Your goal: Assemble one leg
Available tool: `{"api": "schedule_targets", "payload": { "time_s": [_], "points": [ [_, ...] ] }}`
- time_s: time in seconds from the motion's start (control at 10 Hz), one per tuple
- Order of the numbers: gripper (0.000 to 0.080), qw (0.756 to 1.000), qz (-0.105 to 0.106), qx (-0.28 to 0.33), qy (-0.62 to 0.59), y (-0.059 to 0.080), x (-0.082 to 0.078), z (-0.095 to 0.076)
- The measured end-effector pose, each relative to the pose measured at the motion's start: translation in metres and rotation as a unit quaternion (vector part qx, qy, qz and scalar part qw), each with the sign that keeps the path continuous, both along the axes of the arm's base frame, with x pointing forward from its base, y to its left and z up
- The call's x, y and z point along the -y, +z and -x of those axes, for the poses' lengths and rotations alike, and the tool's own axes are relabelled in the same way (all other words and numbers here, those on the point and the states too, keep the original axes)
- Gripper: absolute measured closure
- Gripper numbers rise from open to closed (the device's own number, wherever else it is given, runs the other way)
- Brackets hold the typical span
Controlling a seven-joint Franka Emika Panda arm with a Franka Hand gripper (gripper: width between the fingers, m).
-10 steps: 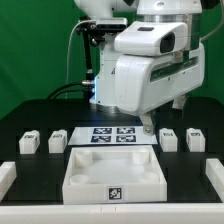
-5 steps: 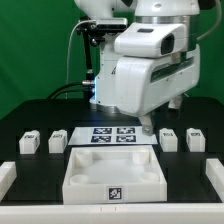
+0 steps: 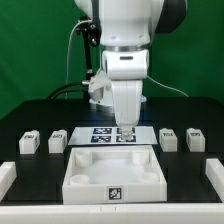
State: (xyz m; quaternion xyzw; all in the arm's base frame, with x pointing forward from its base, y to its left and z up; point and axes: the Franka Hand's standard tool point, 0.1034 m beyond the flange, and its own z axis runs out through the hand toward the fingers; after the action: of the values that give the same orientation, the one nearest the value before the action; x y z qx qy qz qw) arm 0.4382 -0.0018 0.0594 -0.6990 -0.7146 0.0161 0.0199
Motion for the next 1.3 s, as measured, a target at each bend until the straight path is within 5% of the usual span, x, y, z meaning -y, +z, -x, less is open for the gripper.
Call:
{"api": "schedule_targets", "payload": {
  "time_s": [0.2,0.4,0.8,1.0,1.1,1.3],
  "points": [
    [0.0150,1.000,-0.008,-0.002,0.000,-0.029,0.012,0.018],
    [0.0150,1.000,-0.013,-0.001,-0.009,-0.048,0.020,0.013],
    [0.0164,1.000,-0.015,-0.003,-0.012,-0.054,0.024,0.012],
    [0.0519,1.000,-0.015,-0.003,-0.013,-0.054,0.024,0.012],
    [0.0519,1.000,-0.015,-0.003,-0.013,-0.054,0.024,0.012],
    [0.0748,1.000,-0.015,-0.001,-0.013,-0.054,0.024,0.011]
  ]
}}
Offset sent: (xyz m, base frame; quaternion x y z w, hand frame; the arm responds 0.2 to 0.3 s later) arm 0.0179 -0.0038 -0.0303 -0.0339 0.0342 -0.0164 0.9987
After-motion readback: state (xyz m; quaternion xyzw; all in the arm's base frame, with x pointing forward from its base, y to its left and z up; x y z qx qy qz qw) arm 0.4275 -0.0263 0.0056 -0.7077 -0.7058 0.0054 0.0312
